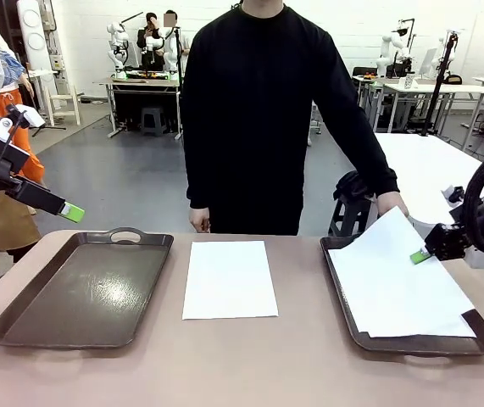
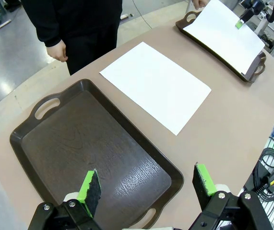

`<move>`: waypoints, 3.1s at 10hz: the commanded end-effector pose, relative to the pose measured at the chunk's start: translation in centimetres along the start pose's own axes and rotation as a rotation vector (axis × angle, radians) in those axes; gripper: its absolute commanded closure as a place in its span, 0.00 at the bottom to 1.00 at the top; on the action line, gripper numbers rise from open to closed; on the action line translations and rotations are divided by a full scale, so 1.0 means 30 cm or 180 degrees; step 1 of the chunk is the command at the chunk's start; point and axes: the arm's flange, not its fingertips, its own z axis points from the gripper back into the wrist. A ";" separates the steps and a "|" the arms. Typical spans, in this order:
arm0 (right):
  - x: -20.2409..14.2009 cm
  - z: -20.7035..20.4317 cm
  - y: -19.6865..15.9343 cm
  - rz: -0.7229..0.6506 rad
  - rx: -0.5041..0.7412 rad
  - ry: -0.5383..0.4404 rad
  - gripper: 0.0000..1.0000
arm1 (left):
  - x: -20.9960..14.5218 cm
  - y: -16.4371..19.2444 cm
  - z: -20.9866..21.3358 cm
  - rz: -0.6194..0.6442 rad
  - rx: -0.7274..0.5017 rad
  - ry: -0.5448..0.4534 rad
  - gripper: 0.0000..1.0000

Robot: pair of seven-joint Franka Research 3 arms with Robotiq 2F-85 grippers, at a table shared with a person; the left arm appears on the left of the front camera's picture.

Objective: Sort the A4 documents.
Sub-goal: Place the A4 Paper in the designated Handle tray.

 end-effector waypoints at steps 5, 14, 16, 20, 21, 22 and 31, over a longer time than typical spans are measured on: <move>-0.025 -0.044 -0.012 -0.0213 -0.0691 0.0091 0.99 | -0.005 0.009 -0.001 -0.0022 -0.0046 -0.0027 0.00; -0.014 -0.051 0.002 -0.0437 -0.1008 0.0018 0.59 | -0.005 0.009 -0.001 -0.0022 -0.0046 -0.0027 0.00; -0.015 -0.046 0.007 -0.0411 -0.1110 0.0071 0.40 | -0.005 0.009 -0.001 -0.0022 -0.0046 -0.0027 0.00; -0.026 -0.001 0.005 -0.0421 -0.1300 0.0057 0.02 | -0.005 0.009 -0.001 -0.0022 -0.0046 -0.0027 0.00; -0.028 0.009 0.008 -0.0413 -0.1311 0.0060 0.00 | -0.005 0.009 -0.001 -0.0022 -0.0046 -0.0027 0.00; -0.029 0.014 0.010 -0.0413 -0.1314 0.0051 0.00 | -0.005 0.009 -0.001 -0.0022 -0.0046 -0.0027 0.00; -0.007 0.020 0.003 -0.0338 -0.1221 0.0043 0.00 | -0.005 0.009 -0.001 -0.0022 -0.0046 -0.0027 0.00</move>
